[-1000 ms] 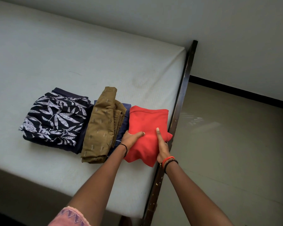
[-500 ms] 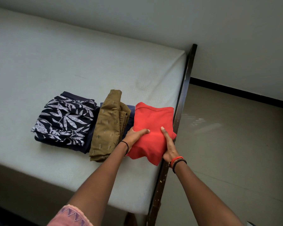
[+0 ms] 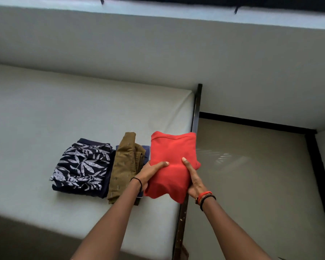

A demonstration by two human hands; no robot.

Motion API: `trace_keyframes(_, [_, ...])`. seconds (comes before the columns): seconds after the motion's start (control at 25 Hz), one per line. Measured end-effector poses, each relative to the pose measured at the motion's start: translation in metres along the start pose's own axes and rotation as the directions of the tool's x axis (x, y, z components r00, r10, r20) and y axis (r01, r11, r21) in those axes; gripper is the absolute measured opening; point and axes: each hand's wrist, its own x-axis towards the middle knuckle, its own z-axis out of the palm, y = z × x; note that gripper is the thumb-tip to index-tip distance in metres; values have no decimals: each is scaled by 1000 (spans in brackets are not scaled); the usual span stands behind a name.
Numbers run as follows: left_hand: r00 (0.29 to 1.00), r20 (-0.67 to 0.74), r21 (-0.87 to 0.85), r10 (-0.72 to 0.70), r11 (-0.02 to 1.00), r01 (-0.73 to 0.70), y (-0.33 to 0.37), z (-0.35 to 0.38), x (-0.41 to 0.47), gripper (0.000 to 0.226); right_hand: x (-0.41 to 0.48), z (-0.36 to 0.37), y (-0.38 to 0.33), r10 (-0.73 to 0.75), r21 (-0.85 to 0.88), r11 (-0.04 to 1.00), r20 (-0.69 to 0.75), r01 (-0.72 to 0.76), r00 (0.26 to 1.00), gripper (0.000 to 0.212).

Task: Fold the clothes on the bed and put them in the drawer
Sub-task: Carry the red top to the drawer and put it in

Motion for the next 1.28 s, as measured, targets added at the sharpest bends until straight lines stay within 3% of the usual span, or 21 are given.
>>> trace_keyframes(0.2, [999, 44, -15, 6, 1000, -6, 2, 16, -27, 92, -43, -10, -10, -34, 39, 999, 42, 32, 999, 77])
trace_keyframes(0.32, [993, 111, -22, 28, 999, -26, 2, 32, -47, 90, -73, -21, -14, -69, 70, 995, 37, 66, 997, 63])
trace_keyframes(0.52, [971, 224, 8, 81, 996, -85, 2, 68, -77, 88, -120, -52, -20, -142, 86, 986, -41, 145, 989, 77])
trace_keyframes(0.68, [935, 342, 37, 92, 993, -111, -1, 104, -108, 78, -164, -84, -20, -212, 129, 967, -63, 219, 975, 67])
trace_keyframes(0.8, [900, 430, 79, 75, 990, -120, -9, 134, -130, 72, -199, -113, -15, -280, 172, 939, -117, 297, 953, 54])
trace_keyframes(1.08, [848, 529, 236, -18, 964, -126, -41, 223, -167, 73, -266, -196, 11, -317, 304, 862, -299, 405, 900, 48])
trace_keyframes(1.28, [784, 607, 354, -128, 927, -123, -78, 307, -194, 69, -319, -270, 30, -352, 395, 751, -438, 529, 827, 39])
